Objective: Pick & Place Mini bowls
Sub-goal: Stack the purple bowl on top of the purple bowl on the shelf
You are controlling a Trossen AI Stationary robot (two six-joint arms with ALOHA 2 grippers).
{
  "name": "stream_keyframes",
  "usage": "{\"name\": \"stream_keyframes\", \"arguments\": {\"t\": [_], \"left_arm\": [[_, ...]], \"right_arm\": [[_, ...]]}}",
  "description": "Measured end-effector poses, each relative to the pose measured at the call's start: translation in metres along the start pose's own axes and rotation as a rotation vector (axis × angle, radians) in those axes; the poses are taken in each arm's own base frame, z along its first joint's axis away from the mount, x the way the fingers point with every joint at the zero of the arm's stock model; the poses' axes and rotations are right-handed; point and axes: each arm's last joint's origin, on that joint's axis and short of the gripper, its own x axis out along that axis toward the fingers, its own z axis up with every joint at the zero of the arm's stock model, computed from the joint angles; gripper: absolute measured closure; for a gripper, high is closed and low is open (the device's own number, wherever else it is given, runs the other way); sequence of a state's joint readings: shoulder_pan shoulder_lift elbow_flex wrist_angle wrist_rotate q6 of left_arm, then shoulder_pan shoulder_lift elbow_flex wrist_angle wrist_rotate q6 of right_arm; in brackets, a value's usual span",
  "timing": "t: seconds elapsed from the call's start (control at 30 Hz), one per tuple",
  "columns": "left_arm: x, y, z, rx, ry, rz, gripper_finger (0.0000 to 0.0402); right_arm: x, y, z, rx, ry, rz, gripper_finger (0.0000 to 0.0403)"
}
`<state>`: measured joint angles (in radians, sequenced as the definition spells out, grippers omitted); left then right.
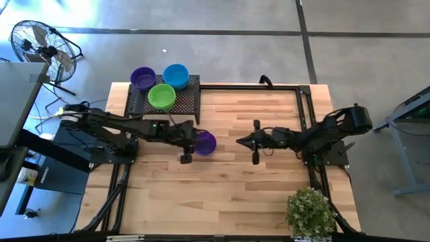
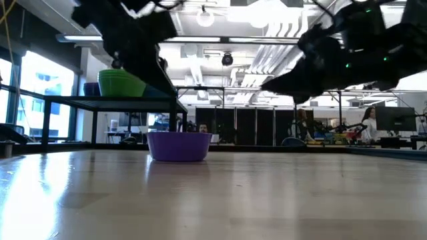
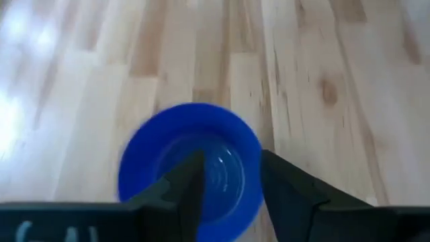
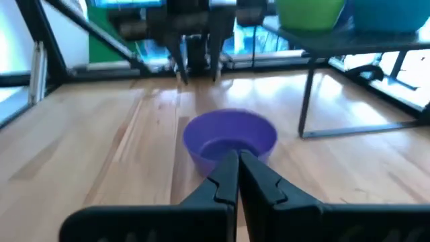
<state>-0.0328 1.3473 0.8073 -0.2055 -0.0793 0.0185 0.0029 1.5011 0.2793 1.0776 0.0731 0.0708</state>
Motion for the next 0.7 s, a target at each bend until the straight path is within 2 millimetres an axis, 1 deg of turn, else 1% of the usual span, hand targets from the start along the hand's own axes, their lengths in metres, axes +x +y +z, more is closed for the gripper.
{"name": "stream_keyframes", "arguments": {"t": [0.1, 0.17, 0.23, 0.43, 0.57, 0.7], "left_arm": [[0.014, -0.002, 0.0, 0.013, 0.127, -0.023, 0.0249], [0.026, -0.005, 0.007, 0.018, 0.151, -0.026, 0.0238], [0.032, -0.005, 0.006, 0.024, 0.216, -0.02, 0.0227], [0.058, -0.007, 0.005, 0.031, 0.296, -0.027, 0.0202], [0.067, -0.009, 0.0, 0.029, 0.335, -0.059, 0.0202], [0.075, -0.01, -0.006, 0.031, 0.371, -0.061, 0.0221]], "right_arm": [[-0.012, -0.001, 0.005, 0.004, -0.047, -0.004, 0.0402], [-0.019, -0.001, 0.007, 0.005, -0.065, -0.003, 0.0401], [-0.024, -0.001, 0.007, 0.006, -0.076, -0.002, 0.0401], [-0.032, -0.002, 0.007, 0.007, -0.09, -0.002, 0.0401], [-0.032, -0.001, 0.007, -0.002, -0.093, 0.0, 0.0402], [-0.032, -0.001, 0.007, -0.01, -0.097, -0.005, 0.0401]]}}
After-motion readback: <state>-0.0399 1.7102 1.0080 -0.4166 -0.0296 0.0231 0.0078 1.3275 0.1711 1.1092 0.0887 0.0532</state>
